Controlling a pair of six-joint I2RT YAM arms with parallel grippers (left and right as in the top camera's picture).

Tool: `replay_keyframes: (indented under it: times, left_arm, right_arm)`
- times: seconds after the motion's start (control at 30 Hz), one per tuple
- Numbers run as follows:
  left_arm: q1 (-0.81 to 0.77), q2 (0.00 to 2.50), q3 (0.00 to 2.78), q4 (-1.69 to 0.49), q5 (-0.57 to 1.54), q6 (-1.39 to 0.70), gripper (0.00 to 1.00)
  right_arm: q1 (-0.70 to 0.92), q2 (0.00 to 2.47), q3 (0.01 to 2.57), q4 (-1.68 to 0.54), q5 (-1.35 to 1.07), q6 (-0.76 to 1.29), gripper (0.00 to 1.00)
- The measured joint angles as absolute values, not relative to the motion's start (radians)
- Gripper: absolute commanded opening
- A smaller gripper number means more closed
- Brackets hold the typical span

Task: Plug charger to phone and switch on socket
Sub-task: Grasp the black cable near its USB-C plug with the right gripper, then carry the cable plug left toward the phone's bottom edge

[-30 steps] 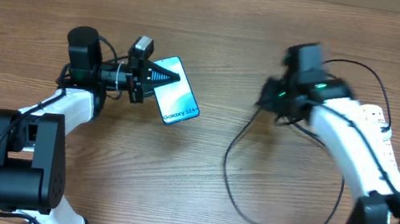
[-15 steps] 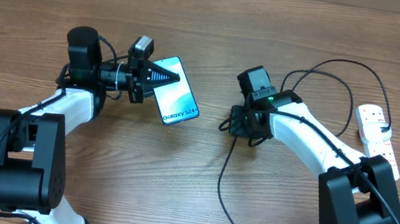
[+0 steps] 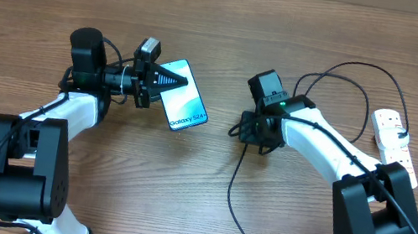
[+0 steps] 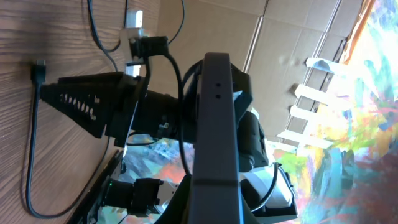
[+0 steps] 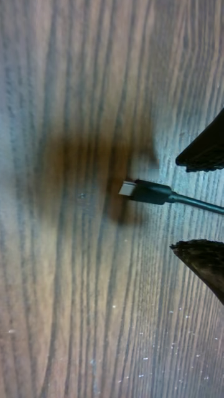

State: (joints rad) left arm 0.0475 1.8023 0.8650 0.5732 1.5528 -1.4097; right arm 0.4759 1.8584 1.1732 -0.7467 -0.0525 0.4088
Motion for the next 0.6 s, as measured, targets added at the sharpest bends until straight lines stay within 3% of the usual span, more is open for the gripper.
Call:
replay_keyframes:
  times: [0.4,0.6]
  left_arm:
    - [0.047,1.803,0.865,0.574,1.553,-1.41,0.04]
    - [0.047,1.803,0.865,0.574,1.553,-1.41,0.04]
  right_arm:
    - [0.476,1.851,1.085,-0.619,-0.079,0.428,0.38]
    - [0.476,1.85,1.075,-0.595,-0.078,0.439,0.15]
